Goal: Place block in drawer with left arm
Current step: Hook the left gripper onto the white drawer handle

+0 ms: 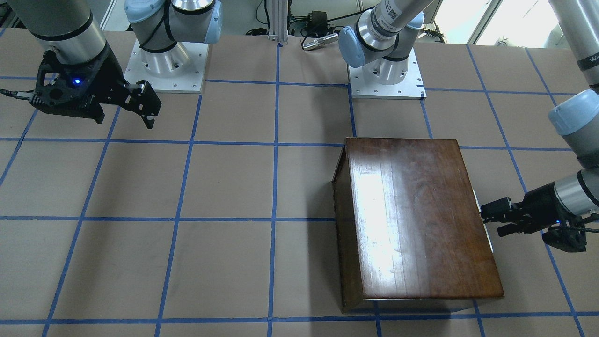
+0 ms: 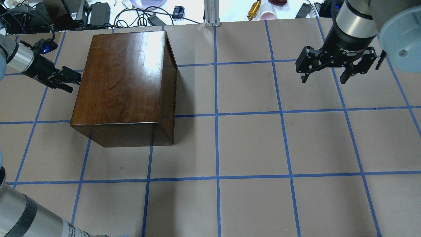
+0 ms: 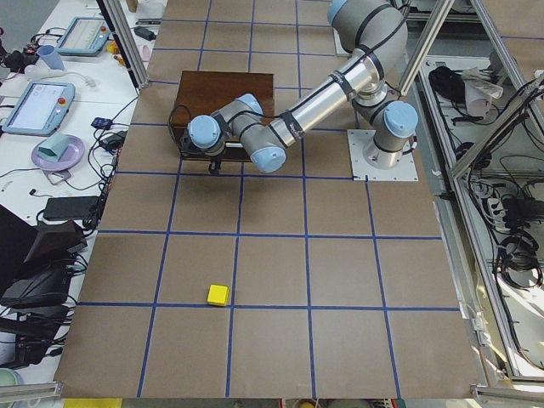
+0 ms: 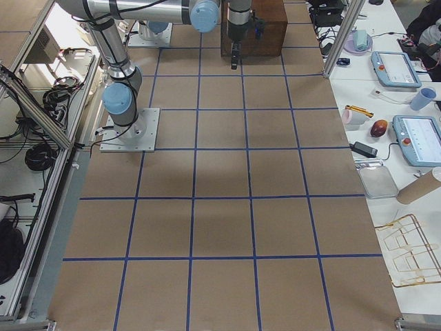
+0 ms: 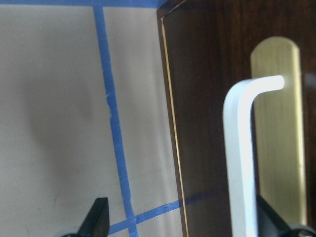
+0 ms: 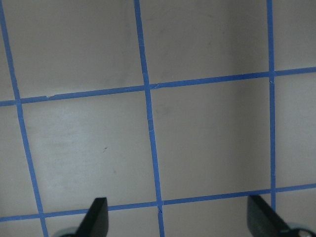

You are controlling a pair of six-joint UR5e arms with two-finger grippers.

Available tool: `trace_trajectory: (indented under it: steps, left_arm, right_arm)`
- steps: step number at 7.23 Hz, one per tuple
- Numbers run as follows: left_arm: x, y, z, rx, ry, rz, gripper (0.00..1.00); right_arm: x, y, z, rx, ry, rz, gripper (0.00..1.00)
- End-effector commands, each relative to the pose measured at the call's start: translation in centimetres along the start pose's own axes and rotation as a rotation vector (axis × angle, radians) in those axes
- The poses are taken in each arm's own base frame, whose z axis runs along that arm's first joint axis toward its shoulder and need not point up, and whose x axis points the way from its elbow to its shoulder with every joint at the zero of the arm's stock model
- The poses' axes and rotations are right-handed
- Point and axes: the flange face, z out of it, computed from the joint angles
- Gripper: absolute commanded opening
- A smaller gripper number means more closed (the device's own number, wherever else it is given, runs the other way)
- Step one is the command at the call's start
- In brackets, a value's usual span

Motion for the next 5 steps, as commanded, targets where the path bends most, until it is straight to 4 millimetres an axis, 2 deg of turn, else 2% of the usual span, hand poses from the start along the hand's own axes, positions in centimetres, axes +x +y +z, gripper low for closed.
trace_trajectory:
  steps: [1, 5]
  left_arm:
    - [-0.26, -0.05, -0.39, -0.01, -0.025, 0.002, 1.0]
    - [-0.52, -0.12, -0.75, -0.015, -0.06, 0.024, 1.0]
  right_arm:
    - [0.0, 0.0, -0.02, 0.0, 0.0, 0.0, 1.0]
    - [0.0, 0.01, 0.05, -0.001, 0.0, 0.0, 1.0]
